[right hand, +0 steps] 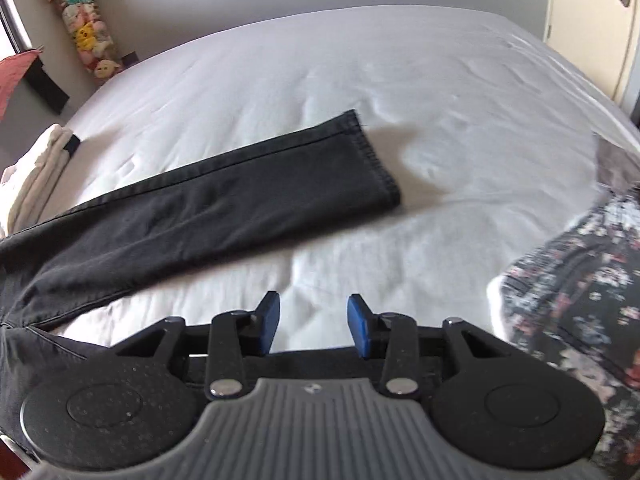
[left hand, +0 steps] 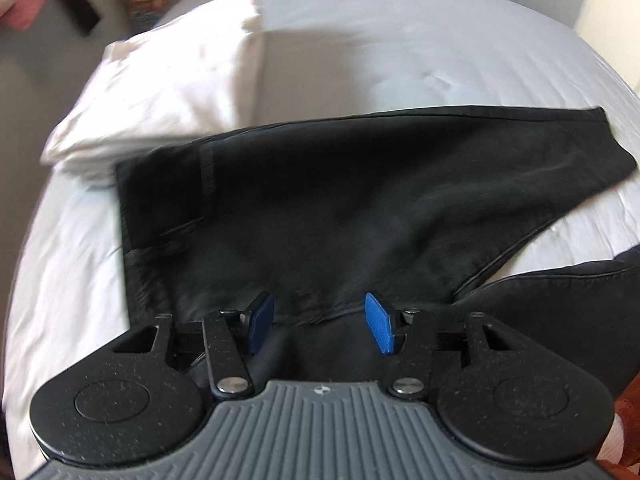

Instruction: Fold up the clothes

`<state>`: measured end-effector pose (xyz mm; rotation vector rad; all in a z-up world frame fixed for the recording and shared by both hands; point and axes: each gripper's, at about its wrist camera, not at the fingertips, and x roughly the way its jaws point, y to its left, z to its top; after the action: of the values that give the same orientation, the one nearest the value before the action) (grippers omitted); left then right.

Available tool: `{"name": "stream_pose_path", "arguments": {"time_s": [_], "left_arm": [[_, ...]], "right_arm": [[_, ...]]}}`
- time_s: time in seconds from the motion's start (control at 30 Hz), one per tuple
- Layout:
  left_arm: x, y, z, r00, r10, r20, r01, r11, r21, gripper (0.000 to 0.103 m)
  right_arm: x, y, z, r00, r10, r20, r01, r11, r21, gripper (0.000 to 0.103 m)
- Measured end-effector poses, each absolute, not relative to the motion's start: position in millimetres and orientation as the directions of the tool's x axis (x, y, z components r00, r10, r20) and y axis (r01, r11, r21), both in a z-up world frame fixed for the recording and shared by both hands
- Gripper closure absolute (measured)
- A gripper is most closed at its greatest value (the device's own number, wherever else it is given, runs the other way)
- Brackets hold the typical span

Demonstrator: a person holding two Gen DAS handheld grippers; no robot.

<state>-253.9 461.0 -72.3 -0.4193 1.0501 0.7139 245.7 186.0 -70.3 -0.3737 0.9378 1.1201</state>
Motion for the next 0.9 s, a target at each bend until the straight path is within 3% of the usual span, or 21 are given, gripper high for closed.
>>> {"name": "stream_pose_path", "arguments": {"time_s": [0.4,0.6,0.9], "left_arm": [[-135,427,-122,0.257,0.174,-0.951,-0.398,0.915,0.060,0.043],[-102,427,-149,0.116,0.158,-0.981,-0.360,0.927,0.107,0.043],[-69,401,-182,-0.075,0.206,-0.976,-0.249,0.944,0.218,0.035]], "right_arm": [[154,279,-126,-0.032,0.639,-0.769,-0.937,0.249,0.246,0.062],[146,280,-134,0.000,0.686,-0.728,-0.953,0.220,0.208,0.054],[167,277,-146,-0.065,0.707,-0.704,-0.912,0.245,0.330,0.052]]}}
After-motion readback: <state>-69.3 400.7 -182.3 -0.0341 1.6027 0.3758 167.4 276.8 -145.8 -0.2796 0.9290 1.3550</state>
